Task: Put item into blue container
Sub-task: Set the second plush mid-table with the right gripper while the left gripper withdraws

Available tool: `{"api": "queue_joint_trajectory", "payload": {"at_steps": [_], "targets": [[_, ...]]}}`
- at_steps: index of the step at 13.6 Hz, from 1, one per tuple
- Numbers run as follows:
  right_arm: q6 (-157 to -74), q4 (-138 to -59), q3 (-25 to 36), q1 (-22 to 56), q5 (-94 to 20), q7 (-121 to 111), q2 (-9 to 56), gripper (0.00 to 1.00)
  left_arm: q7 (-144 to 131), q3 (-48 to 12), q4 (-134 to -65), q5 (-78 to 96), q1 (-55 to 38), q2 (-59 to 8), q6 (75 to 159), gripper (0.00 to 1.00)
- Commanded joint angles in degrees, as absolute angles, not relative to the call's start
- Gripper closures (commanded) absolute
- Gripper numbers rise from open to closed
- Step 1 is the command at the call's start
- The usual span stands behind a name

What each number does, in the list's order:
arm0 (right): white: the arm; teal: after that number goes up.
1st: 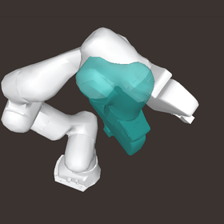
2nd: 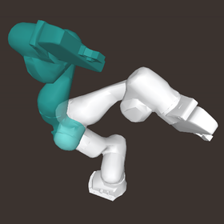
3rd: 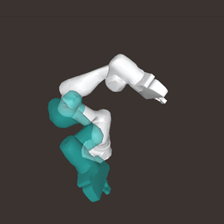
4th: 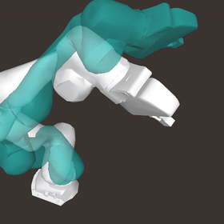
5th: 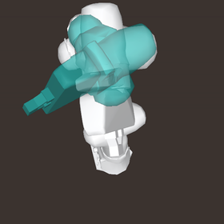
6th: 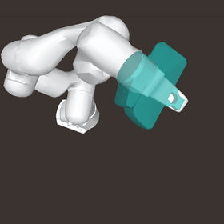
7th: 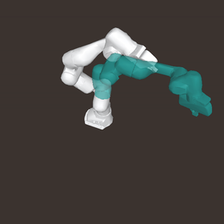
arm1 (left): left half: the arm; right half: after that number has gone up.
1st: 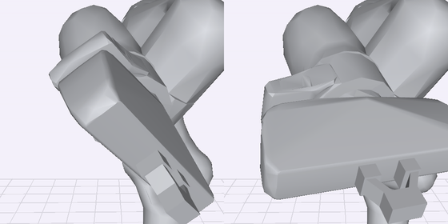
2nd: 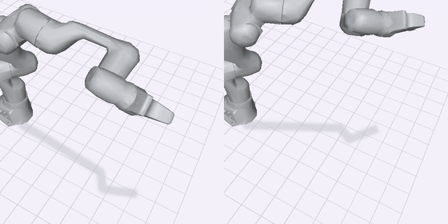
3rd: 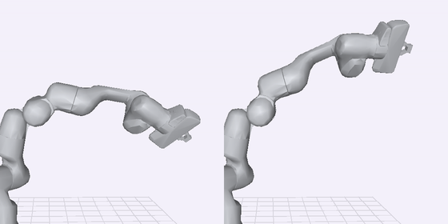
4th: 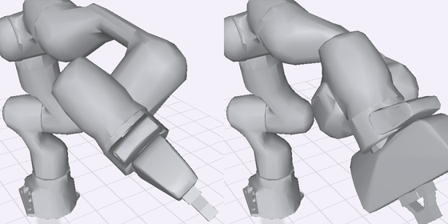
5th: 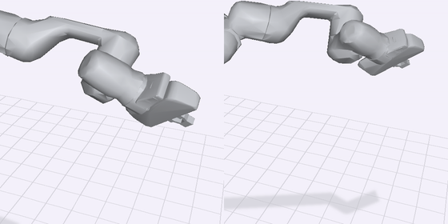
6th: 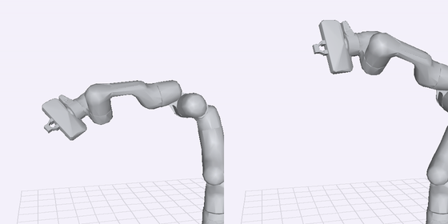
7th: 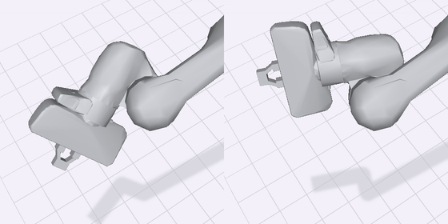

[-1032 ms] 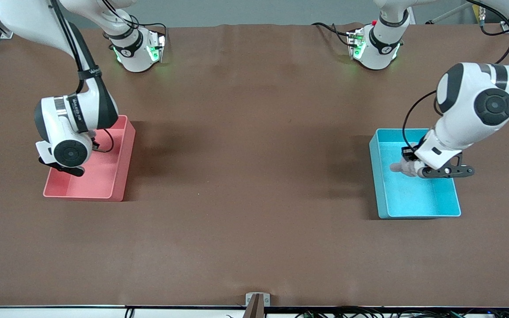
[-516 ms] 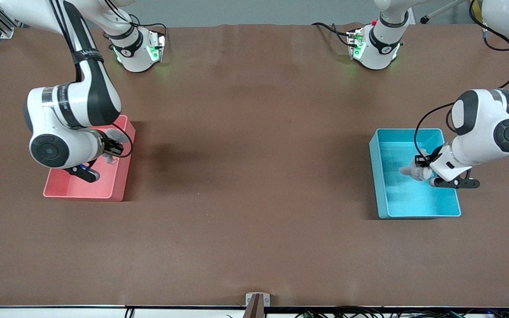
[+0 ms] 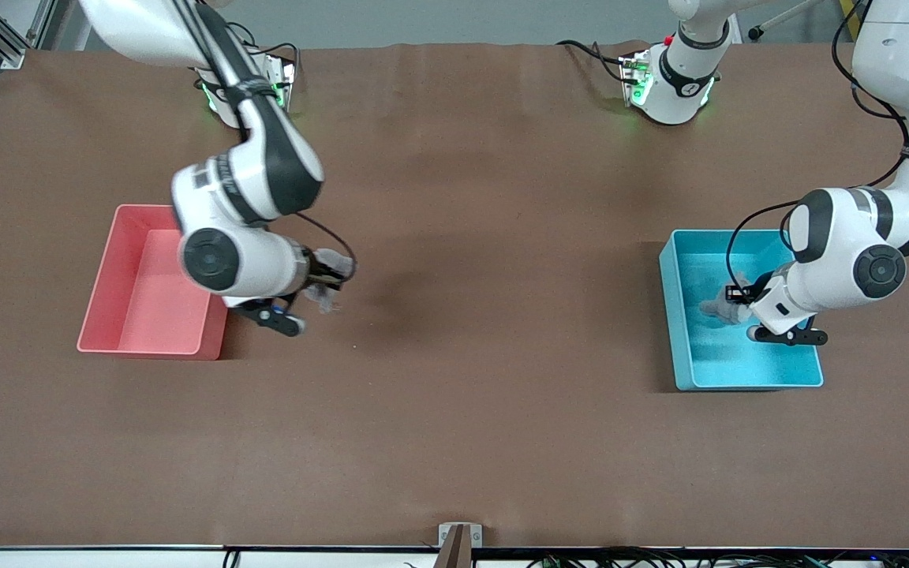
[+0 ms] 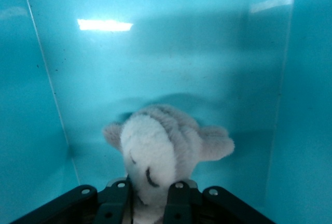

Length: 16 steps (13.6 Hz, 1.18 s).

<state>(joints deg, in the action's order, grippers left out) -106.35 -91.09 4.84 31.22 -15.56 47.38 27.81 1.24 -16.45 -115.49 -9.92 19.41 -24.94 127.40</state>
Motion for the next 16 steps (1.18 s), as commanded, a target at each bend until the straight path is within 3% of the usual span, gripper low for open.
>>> {"api": "queue_joint_trajectory", "payload": {"at_steps": [1,2,3,6,9,10,12,16], "targets": [[-113.0,-89.03,5.54,36.28,-17.14,54.21,32.77,0.86,2.02,-16.96,-115.22,-11.34,20.57,-26.45,128.84,0.78],[-116.68,-89.03,5.54,37.95,-17.05,56.23,34.35,0.86,2.02,-16.96,-115.22,-11.34,20.57,-26.72,129.37,0.76],[-120.02,-88.6,5.54,39.1,-17.05,58.16,35.93,0.86,2.02,-16.96,-115.14,-11.34,20.57,-26.54,129.37,0.65],[-128.03,-86.84,5.54,42.53,-17.05,62.04,39.54,0.86,2.2,-17.14,-114.96,-11.34,20.3,-25.06,128.85,0.01],[-133.23,-86.92,5.54,44.64,-17.31,63.81,41.65,0.78,1.58,-18.54,-114.35,-11.25,20.13,-21.98,125.44,0.0],[-133.76,-86.92,5.54,45.08,-17.31,63.81,42.1,0.7,1.5,-19.41,-113.74,-11.25,20.21,-20.93,123.59,0.0],[-133.94,-86.84,5.54,45.35,-17.14,63.98,42.36,0.02,1.32,-21.61,-112.94,-10.81,20.13,-19.26,122.44,0.0],[-133.6,-85.79,5.54,44.74,-17.23,63.72,42.01,0.0,0.18,-26.71,-112.32,-10.28,20.13,-16.88,122.34,0.0]]}}
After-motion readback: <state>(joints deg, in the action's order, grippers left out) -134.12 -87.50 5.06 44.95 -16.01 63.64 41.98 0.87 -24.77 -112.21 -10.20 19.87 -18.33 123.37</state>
